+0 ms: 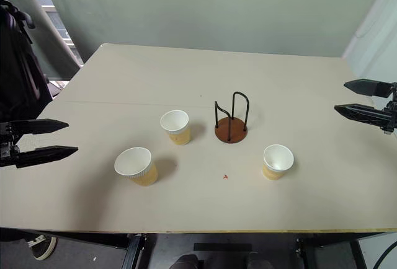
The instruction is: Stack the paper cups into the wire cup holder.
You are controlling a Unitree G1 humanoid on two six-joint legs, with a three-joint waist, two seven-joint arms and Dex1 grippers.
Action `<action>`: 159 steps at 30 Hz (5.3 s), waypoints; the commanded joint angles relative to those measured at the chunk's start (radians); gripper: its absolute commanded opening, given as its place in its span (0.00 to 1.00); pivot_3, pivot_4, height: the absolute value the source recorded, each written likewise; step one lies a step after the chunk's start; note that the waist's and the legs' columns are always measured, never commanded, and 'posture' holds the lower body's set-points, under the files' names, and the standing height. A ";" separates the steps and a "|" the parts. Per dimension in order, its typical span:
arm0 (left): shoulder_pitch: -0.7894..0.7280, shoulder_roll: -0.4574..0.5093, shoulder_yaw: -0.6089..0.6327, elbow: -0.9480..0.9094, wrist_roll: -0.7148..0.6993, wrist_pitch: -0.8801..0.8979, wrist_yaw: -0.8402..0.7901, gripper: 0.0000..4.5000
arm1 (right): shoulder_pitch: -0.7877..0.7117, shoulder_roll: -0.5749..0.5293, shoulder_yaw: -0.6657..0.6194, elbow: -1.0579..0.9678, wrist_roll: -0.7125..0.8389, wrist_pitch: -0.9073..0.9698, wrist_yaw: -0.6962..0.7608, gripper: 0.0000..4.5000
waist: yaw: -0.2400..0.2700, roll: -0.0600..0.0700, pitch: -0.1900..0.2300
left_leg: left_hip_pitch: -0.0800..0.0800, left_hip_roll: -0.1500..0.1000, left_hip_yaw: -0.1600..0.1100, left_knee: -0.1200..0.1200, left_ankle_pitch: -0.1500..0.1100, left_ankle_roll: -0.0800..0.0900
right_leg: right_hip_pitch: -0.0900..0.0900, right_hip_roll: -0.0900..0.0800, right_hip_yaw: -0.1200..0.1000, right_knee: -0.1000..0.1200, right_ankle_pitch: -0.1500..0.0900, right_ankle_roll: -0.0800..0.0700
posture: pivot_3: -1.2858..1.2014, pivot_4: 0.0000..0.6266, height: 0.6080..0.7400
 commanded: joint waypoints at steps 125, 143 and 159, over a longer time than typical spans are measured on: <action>0.093 -0.036 0.024 -0.550 -0.244 0.180 0.031 1.00 | -0.147 0.467 0.696 -0.431 -0.325 -0.301 0.069 0.00 | -0.012 -0.005 -0.002 | -0.007 0.011 -0.001 0.001 0.001 -0.013 | -0.011 0.018 0.000 0.003 0.003 -0.003 | 0.52 0.24 1.00; 0.090 -0.033 -0.014 -0.560 -0.235 0.171 0.054 1.00 | -0.154 0.450 0.704 -0.439 -0.346 -0.267 0.107 0.06 | -0.013 -0.005 -0.002 | -0.007 0.011 -0.001 0.001 0.001 -0.013 | -0.010 0.018 0.000 0.003 0.003 -0.003 | 0.52 0.24 1.00; 0.002 -0.028 -0.104 -0.507 -0.225 0.137 0.049 1.00 | -0.326 0.320 0.494 -0.438 -0.225 -0.152 0.123 0.94 | -0.009 -0.004 -0.002 | -0.007 0.011 -0.001 0.001 0.001 -0.013 | -0.010 0.018 0.000 0.002 0.002 -0.004 | 0.52 0.24 1.00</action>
